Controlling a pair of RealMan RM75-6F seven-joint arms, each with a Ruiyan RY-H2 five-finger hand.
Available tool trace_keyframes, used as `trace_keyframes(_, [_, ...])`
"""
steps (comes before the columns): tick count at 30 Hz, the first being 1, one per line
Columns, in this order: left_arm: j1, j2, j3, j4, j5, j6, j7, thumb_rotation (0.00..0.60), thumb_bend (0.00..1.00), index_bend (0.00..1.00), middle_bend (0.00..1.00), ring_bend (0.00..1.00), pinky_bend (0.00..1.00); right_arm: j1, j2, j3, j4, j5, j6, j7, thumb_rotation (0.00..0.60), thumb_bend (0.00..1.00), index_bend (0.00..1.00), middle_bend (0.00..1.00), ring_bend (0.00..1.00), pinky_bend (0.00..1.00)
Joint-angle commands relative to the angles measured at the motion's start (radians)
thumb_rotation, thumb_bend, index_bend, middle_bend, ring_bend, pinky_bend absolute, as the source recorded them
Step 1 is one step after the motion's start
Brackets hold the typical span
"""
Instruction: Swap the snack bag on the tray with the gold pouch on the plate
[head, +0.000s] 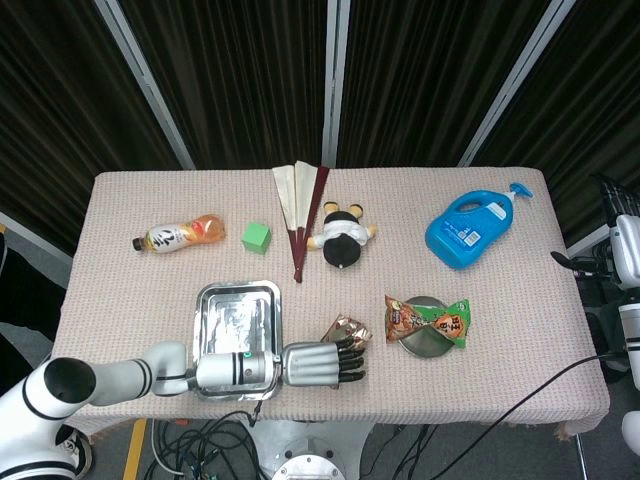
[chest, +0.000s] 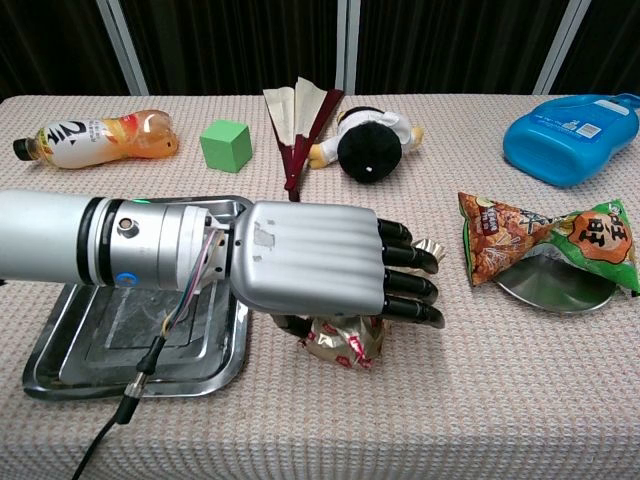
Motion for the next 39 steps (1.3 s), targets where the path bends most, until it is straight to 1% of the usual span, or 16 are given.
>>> trace_keyframes(1, [0.003, -0.013, 0.007, 0.025, -0.011, 0.026, 0.005, 0.6, 0.24, 0.25, 0.27, 0.21, 0.34, 0.0, 0.002, 0.002, -0.002, -0.001, 0.0, -0.002, 0.6, 0.0, 0.0, 0.03, 0.0, 0.0])
trace_keyframes(3, [0.003, -0.016, 0.018, 0.037, -0.016, 0.033, -0.002, 0.6, 0.28, 0.29, 0.31, 0.24, 0.37, 0.0, 0.004, 0.005, -0.006, -0.001, 0.003, -0.006, 0.6, 0.0, 0.0, 0.03, 0.0, 0.0])
trace_keyframes(8, [0.01, -0.029, 0.055, 0.065, -0.014, 0.051, -0.003, 0.6, 0.32, 0.31, 0.34, 0.26, 0.39, -0.002, 0.007, 0.011, -0.015, 0.008, 0.004, -0.016, 0.6, 0.0, 0.0, 0.03, 0.0, 0.0])
trace_keyframes(10, [0.015, -0.035, 0.062, 0.072, -0.019, 0.06, -0.004, 0.6, 0.34, 0.34, 0.36, 0.29, 0.41, -0.001, 0.008, 0.012, -0.017, 0.011, 0.0, -0.017, 0.6, 0.0, 0.0, 0.03, 0.0, 0.0])
trace_keyframes(12, [0.019, -0.04, 0.066, 0.077, -0.026, 0.069, -0.005, 0.6, 0.37, 0.38, 0.4, 0.32, 0.45, -0.001, 0.009, 0.013, -0.019, 0.013, -0.001, -0.02, 0.6, 0.0, 0.0, 0.03, 0.0, 0.0])
trace_keyframes(18, [0.022, -0.038, 0.07, 0.074, -0.033, 0.116, -0.018, 0.6, 0.4, 0.46, 0.47, 0.39, 0.52, 0.0, 0.006, 0.014, -0.023, 0.012, -0.004, -0.032, 0.6, 0.0, 0.0, 0.03, 0.0, 0.0])
trace_keyframes(23, [0.032, -0.043, 0.077, 0.076, -0.031, 0.17, -0.036, 0.6, 0.42, 0.5, 0.5, 0.42, 0.55, 0.0, 0.002, 0.014, -0.024, 0.012, -0.002, -0.043, 0.6, 0.0, 0.0, 0.03, 0.0, 0.0])
trace_keyframes(26, [0.04, -0.038, 0.072, 0.077, -0.033, 0.21, -0.038, 0.6, 0.42, 0.51, 0.51, 0.43, 0.55, 0.0, 0.003, 0.016, -0.025, 0.016, 0.0, -0.05, 0.6, 0.0, 0.0, 0.03, 0.0, 0.0])
trace_keyframes(28, [0.047, -0.022, 0.066, 0.064, -0.037, 0.234, -0.031, 0.6, 0.42, 0.51, 0.51, 0.43, 0.55, 0.001, 0.005, 0.019, -0.027, 0.018, 0.0, -0.052, 0.6, 0.0, 0.0, 0.03, 0.0, 0.0])
trace_keyframes(31, [0.07, 0.035, 0.064, 0.025, -0.049, 0.274, -0.015, 0.6, 0.42, 0.51, 0.51, 0.43, 0.55, 0.002, 0.009, 0.023, -0.029, 0.02, -0.001, -0.053, 0.6, 0.0, 0.0, 0.03, 0.0, 0.0])
trace_keyframes(35, [0.12, 0.15, 0.086, -0.031, -0.073, 0.309, 0.004, 0.6, 0.42, 0.51, 0.51, 0.43, 0.55, 0.006, 0.007, 0.021, -0.032, 0.016, -0.008, -0.06, 0.6, 0.0, 0.0, 0.03, 0.0, 0.0])
trace_keyframes(39, [0.166, 0.238, 0.12, -0.057, -0.096, 0.316, 0.001, 0.6, 0.42, 0.51, 0.51, 0.43, 0.54, 0.01, -0.003, 0.017, -0.037, 0.013, -0.01, -0.072, 0.6, 0.0, 0.0, 0.03, 0.0, 0.0])
